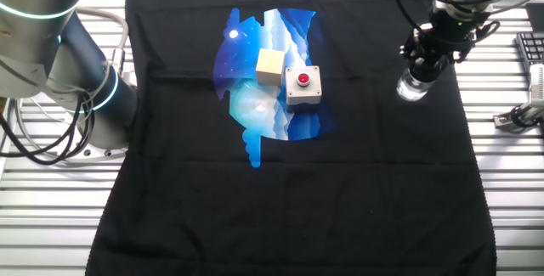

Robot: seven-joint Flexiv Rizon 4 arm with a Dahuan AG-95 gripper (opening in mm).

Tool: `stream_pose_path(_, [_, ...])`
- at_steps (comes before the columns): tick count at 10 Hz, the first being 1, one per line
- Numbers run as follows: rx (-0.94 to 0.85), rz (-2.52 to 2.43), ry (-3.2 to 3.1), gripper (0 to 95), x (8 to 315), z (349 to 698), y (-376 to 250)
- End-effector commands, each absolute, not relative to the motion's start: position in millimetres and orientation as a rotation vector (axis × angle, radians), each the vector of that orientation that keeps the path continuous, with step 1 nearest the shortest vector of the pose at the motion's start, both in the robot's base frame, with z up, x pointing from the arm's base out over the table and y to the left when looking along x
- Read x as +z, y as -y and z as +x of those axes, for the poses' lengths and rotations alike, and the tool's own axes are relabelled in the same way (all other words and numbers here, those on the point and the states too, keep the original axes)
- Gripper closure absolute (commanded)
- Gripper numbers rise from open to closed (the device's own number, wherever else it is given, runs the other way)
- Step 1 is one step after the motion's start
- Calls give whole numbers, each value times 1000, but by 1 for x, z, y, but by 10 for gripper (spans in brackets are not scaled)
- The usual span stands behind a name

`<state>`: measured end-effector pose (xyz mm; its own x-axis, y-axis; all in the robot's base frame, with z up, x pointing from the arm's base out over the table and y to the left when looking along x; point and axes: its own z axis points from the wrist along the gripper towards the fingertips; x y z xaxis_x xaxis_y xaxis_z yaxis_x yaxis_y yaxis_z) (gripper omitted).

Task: Screw the lid onto the jar

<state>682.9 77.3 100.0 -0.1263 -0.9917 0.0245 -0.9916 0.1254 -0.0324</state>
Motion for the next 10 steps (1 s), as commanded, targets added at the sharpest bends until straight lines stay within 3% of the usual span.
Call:
stream_pose_path(1, [-67, -2044, -2375, 950, 101, 683, -76])
stream_pose_path(10, [-51, -1776, -2556, 950, 100, 683, -73])
